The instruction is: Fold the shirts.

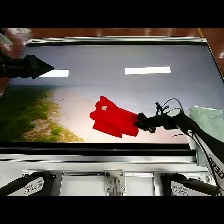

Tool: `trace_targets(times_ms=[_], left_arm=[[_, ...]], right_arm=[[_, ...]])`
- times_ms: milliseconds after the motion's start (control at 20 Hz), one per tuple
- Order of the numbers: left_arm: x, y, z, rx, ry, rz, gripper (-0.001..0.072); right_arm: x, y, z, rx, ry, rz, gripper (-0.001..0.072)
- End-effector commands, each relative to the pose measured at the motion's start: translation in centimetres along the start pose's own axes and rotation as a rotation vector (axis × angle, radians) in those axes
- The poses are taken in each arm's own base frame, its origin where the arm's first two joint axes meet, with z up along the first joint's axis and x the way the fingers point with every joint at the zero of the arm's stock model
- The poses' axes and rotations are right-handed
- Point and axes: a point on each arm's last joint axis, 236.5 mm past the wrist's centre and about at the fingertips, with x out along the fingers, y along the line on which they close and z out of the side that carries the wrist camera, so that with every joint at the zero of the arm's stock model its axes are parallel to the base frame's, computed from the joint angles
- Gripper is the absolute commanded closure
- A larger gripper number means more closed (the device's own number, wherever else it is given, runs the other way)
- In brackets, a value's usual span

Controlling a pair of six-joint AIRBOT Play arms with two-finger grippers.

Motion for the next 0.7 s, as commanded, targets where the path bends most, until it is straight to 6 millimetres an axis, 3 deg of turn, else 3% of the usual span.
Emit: trace_targets(times_ms=[0, 100, 200, 300, 400, 650], left_arm=[[0.0, 0.0, 0.0, -0.003, -0.001, 0.001, 0.0667], [0.0, 0.0, 0.0, -0.002, -0.001, 0.001, 0.0668], [0.0, 0.0, 0.0, -0.001, -0.001, 0.002, 0.0667], [0.0, 0.0, 0.0, 0.002, -0.002, 0.002, 0.0668], [0.0, 0.0, 0.0, 0.002, -0.002, 0.002, 0.0667], [0.0, 0.0, 0.0, 0.010, -0.001, 0.001, 0.0667]], right_arm=[[-5.5, 3.1, 4.1, -0.141, -0.126, 0.081, 0.0649], [-12.9, 3.6, 8.0, -0.160, -0.293, 0.079, 0.0649], [-20.8, 1.8, 10.3, -0.095, -0.448, 0.037, 0.0649], [-27.1, -0.7, 10.1, -0.063, -0.533, -0.028, 0.0649], [-31.9, -3.5, 8.7, -0.015, -0.576, -0.104, 0.0649], [-40.6, -10.2, 6.1, 0.131, -0.704, -0.317, 0.0649]])
